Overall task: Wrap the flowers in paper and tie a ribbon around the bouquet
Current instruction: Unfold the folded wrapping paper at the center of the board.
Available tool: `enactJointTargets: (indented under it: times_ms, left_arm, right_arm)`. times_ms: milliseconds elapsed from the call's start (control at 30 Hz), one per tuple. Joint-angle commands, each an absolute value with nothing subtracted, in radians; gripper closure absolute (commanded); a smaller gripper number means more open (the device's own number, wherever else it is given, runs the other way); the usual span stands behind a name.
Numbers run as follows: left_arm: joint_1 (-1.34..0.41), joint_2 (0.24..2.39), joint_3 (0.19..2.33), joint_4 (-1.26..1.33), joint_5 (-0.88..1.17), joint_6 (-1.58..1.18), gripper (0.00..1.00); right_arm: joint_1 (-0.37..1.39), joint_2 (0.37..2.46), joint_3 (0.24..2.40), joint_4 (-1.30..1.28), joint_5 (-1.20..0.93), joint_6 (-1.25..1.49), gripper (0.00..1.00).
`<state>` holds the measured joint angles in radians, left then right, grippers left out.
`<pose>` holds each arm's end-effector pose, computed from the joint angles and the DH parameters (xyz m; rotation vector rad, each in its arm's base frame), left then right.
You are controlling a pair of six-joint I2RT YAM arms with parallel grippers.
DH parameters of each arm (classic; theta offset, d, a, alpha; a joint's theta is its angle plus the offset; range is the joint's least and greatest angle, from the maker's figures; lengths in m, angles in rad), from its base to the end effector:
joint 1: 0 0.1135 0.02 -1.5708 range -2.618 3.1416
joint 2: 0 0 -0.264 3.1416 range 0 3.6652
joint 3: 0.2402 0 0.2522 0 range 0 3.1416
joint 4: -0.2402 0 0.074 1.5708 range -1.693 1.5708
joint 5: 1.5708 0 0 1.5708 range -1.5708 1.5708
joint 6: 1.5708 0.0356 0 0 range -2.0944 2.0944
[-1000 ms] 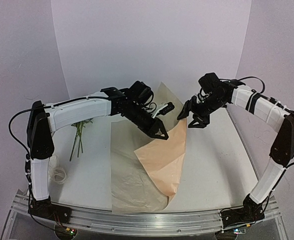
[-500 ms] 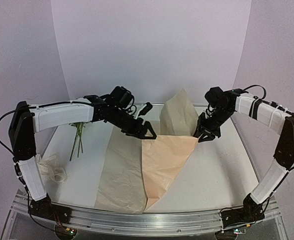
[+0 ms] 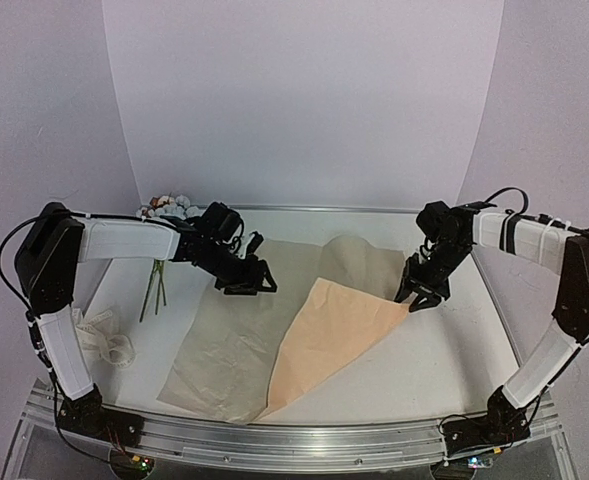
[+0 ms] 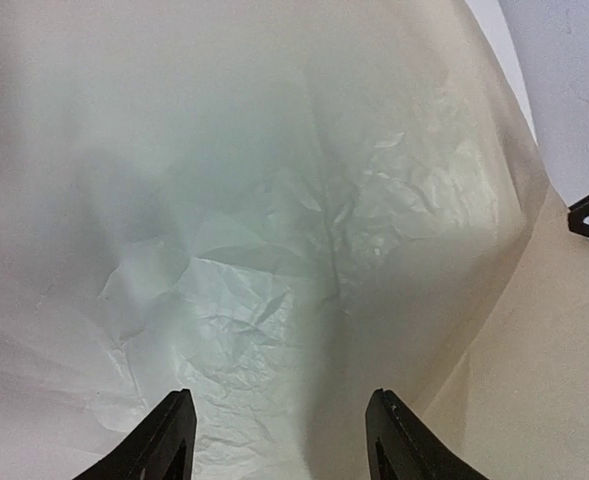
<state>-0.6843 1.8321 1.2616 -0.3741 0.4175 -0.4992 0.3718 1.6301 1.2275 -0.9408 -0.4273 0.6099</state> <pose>0.2925 -0.2572 0.2004 0.4321 2.6603 -0.9583 0.2821 0.1258 0.2326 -0.2870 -3.0348 -0.7471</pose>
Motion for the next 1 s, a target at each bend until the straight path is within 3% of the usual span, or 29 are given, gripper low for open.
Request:
enactJointTargets:
  times_ms: [0,467,700,967]
  left_arm:
    - [-0.662,1.872,1.241,-0.34,0.348,-0.529,0.41]
    - [-0.652,1.959,1.241,-0.356,0.322,-0.525,0.48]
    - [-0.652,1.995,1.247,-0.358,0.311,-0.522,0.49]
    - [-0.648,2.044,1.279,-0.359,0.304,-0.521,0.52]
  right_arm:
    - [0.345,1.642,1.196,-0.894,-0.453,0.627,0.55]
    - [0.296,1.465,0.889,-0.84,-0.43,0.781,0.21]
    - [0.296,1.446,0.768,-0.643,-0.453,0.984,0.2]
    - [0.309,1.407,0.687,-0.61,-0.431,1.01,0.29]
